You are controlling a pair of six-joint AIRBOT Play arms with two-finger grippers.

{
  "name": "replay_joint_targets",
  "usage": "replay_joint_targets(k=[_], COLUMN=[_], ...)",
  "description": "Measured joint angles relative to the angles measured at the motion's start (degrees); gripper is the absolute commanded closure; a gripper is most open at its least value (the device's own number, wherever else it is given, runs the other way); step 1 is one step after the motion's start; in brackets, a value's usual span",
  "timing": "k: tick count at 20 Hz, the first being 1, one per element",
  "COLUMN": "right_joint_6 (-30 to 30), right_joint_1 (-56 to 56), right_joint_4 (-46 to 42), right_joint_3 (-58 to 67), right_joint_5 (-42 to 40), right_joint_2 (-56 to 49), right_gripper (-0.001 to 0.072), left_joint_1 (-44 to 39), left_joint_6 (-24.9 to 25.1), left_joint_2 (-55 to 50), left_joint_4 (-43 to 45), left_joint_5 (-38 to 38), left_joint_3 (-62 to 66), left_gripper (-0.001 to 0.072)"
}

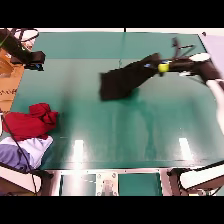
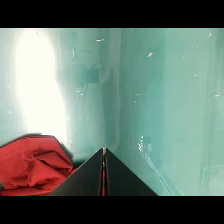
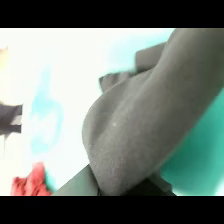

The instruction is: Fold the shirts.

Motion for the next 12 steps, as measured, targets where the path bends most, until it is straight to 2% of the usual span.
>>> replay_joint_targets(k=[7,12], right_joint_6=[9.0,10.6], right_joint_1=[-31.8,-54.9], right_joint_4=[-20.8,-29.6], right_joint_3=[-1.8,-13.8], right_joint_5=[8.3,8.8], right_joint_2=[13.9,18.8], right_gripper=[0.0695,0.0694], left_joint_1=[0.0,0.0], left_joint_6=[0.0,0.0], left_joint_2=[0.0,0.0], left_joint_4=[-2.6,-3.2], left_joint_5=[0.0,0.2], left_joint_3=[0.0,0.0], left_gripper=[0.0682,0.0682])
